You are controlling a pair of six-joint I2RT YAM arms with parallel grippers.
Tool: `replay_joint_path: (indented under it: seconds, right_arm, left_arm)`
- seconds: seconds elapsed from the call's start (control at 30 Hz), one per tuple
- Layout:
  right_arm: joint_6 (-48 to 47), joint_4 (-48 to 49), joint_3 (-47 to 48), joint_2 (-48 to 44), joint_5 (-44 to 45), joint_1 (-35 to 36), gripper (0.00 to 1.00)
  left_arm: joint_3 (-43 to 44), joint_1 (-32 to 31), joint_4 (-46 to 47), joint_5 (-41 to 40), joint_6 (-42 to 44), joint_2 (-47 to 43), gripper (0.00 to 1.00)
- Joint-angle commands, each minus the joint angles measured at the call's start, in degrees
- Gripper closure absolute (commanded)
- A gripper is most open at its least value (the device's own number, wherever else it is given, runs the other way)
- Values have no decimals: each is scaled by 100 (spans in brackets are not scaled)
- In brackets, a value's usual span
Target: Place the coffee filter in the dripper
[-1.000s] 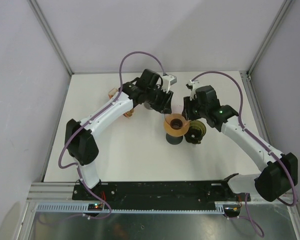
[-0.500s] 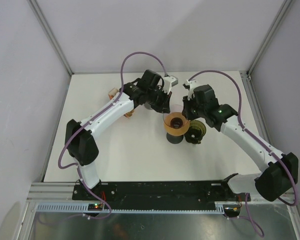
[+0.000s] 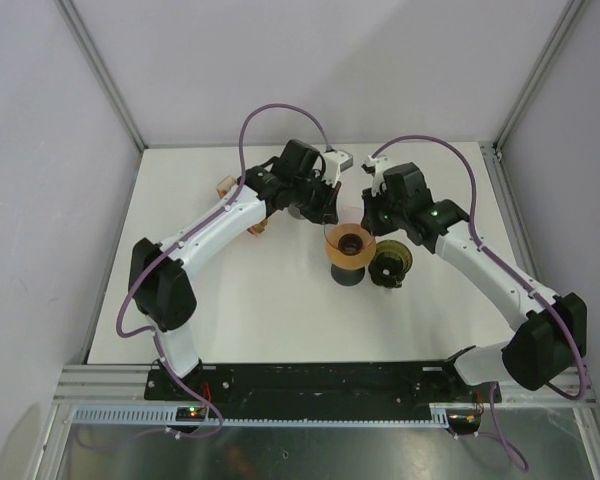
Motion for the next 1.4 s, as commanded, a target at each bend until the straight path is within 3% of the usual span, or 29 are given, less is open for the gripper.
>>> replay_joint_path:
  seconds: [0.0,0.37,0.67,0.93,1.37]
  right_arm:
    - [-270,-372,-330,353,128,-54,100]
    - [-203,126,-1296,-20,47,-212,100]
    - [-210,155,-1355,-99,185,-80,100]
    - [-160,382,-1315,-229,91,-75,100]
    - [-170,242,-1094,-405,133,18,100]
  left_arm:
    - [-421,-85,-387,37,584,322,100]
    - [-825,-211,-370,176,629,324,100]
    - [-1490,-391,-209,91,677,307,100]
    - [-862,-389,-195,48,590,96,100]
    - [97,-343,-202,16,437,-77,67]
